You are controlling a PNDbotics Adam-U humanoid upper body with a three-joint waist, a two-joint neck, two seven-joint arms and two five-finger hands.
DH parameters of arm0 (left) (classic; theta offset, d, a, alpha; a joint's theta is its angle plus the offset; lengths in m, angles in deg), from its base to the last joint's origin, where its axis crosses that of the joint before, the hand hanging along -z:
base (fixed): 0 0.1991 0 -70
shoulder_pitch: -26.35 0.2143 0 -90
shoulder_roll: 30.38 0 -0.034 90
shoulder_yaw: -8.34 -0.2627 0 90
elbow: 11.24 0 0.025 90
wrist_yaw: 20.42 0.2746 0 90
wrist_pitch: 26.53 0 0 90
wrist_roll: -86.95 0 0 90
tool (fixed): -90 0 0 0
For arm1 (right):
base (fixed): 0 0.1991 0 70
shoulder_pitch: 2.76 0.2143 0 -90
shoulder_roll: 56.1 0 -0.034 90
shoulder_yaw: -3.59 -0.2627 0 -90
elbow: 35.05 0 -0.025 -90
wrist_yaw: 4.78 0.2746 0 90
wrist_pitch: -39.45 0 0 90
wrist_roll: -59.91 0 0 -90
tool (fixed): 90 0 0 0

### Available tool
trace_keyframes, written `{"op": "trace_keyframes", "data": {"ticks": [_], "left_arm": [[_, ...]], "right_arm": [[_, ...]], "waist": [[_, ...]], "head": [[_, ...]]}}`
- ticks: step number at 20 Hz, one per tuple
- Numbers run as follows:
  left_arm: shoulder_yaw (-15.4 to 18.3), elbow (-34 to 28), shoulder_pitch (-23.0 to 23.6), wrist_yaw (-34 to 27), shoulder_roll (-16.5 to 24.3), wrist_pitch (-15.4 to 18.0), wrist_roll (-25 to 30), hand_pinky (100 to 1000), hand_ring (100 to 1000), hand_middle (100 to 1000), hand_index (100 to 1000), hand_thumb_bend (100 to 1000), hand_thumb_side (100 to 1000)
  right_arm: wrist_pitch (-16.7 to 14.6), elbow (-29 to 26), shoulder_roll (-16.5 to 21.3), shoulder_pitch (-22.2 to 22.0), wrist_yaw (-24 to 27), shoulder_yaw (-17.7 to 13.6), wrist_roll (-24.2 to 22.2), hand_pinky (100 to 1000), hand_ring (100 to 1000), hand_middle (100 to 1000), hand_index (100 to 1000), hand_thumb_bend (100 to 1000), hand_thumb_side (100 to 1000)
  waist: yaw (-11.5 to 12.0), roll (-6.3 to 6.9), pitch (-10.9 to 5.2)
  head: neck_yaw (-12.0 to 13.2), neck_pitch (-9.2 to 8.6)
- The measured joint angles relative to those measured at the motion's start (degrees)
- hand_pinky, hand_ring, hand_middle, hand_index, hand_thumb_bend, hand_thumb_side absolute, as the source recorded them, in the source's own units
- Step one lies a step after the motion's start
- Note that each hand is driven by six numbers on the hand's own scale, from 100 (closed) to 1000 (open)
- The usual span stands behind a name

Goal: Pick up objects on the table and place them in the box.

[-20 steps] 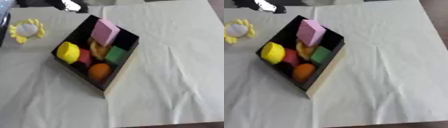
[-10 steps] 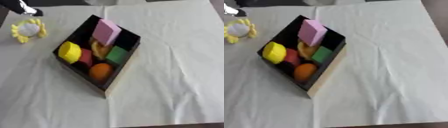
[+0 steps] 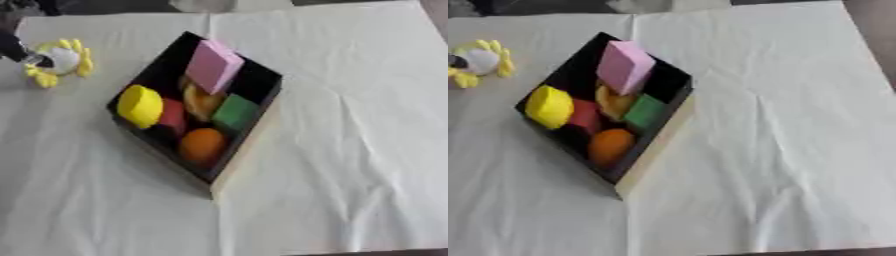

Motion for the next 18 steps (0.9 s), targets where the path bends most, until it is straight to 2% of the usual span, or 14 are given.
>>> {"op": "trace_keyframes", "data": {"ticks": [2, 4, 7, 8, 9, 12, 13, 15, 18], "left_arm": [[0.7, 1.8, -0.3, 0.1, 0.0, -0.2, -0.8, 933, 911, 860, 925, 628, 199], [1.3, 3.0, -0.6, 0.0, -0.2, -0.4, -1.4, 923, 906, 857, 921, 561, 110], [1.8, 4.4, -0.7, -0.3, -0.9, -0.7, -2.5, 890, 878, 824, 895, 454, 100], [1.8, 4.7, -0.8, -0.6, -1.0, -0.7, -2.8, 870, 849, 792, 873, 425, 100], [1.8, 4.9, -0.9, -1.0, -1.1, -0.7, -2.9, 826, 775, 713, 821, 396, 100], [1.8, 4.9, -1.2, -1.9, -1.5, -0.7, -3.6, 712, 576, 486, 620, 288, 100], [1.8, 4.7, -1.3, -2.0, -1.5, -0.8, -4.1, 686, 539, 431, 555, 277, 100], [1.8, 3.7, -1.5, -2.0, -1.5, -0.9, -5.8, 647, 493, 367, 489, 267, 100], [1.3, 0.3, -1.8, -1.9, -1.5, -0.7, -9.2, 640, 476, 345, 463, 263, 100]], "right_arm": [[-0.1, 0.0, 0.0, 0.1, 0.0, -0.2, 0.3, 814, 735, 686, 708, 100, 320], [-0.2, 0.0, 0.3, 0.5, 0.1, -0.3, 0.6, 813, 734, 685, 708, 100, 325], [-0.3, 0.0, 0.3, 0.6, 0.2, -0.4, 0.9, 813, 733, 683, 706, 100, 337], [-0.3, 0.0, 0.3, 0.8, 0.3, -0.4, 1.0, 812, 732, 683, 706, 100, 339], [-0.2, 0.0, 0.3, 0.8, 0.5, -0.5, 1.1, 812, 731, 682, 705, 100, 341], [0.0, 0.0, 0.3, 0.9, 0.7, -0.6, 1.3, 812, 730, 681, 704, 100, 346], [0.1, 0.0, 0.3, 0.8, 0.8, -0.6, 1.4, 812, 730, 681, 704, 100, 347], [0.3, 0.0, 0.3, 0.7, 1.0, -0.6, 1.6, 812, 730, 681, 704, 100, 345], [0.4, 0.0, 0.3, 0.5, 1.1, -0.6, 1.7, 814, 732, 683, 707, 100, 336]], "waist": [[-0.5, 0.02, 0.82], [-0.9, 0.02, 1.7], [-1.2, 0.02, 2.76], [-1.3, 0.02, 2.97], [-1.3, 0.02, 3.1], [-1.1, 0.02, 3.33], [-1.0, 0.02, 3.33], [-0.7, 0.02, 3.33], [-0.3, 0.0, 3.33]], "head": [[0.6, -0.76], [1.0, -1.39], [1.4, -2.21], [1.5, -2.34], [1.5, -2.47], [1.5, -2.66], [1.5, -2.66], [1.4, -2.63], [1.2, -2.32]]}}
